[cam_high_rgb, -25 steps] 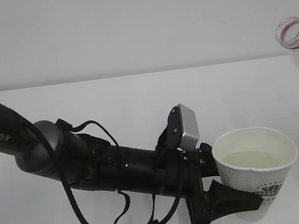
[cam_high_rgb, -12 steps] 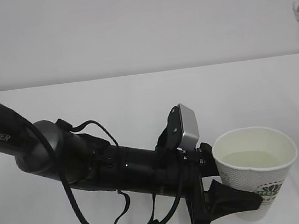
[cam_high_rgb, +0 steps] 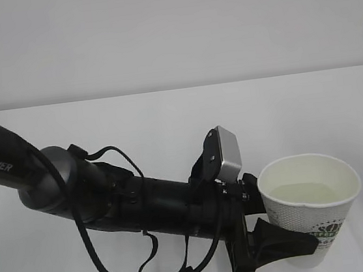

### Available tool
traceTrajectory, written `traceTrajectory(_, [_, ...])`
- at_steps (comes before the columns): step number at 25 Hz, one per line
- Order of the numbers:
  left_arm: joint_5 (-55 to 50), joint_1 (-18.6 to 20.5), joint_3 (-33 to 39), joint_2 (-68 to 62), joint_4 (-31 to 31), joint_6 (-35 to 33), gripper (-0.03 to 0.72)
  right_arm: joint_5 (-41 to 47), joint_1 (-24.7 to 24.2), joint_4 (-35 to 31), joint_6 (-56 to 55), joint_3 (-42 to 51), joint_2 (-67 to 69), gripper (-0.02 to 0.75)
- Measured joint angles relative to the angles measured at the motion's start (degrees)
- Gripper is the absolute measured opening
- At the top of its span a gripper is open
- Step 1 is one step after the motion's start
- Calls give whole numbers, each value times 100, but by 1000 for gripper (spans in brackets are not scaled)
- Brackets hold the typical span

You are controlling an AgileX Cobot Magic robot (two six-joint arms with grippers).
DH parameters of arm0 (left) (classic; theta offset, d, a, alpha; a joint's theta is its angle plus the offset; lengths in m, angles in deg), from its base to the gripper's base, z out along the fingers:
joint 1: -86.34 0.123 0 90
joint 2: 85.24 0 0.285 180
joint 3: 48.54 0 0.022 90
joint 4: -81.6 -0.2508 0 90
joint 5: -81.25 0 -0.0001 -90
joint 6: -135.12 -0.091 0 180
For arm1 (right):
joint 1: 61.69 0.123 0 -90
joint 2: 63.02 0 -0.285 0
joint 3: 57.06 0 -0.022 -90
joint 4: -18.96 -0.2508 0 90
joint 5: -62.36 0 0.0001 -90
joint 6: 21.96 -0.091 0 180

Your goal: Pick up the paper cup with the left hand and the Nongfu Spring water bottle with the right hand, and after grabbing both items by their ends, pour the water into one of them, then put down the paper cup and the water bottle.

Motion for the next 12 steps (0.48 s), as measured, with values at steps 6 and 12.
traceTrajectory(6, [0,0,0,0,0,0,484,-478,0,-615,0,0,265,421])
traceTrajectory(12, [0,0,0,0,0,0,484,-1165,0,-1502,0,0,693,421])
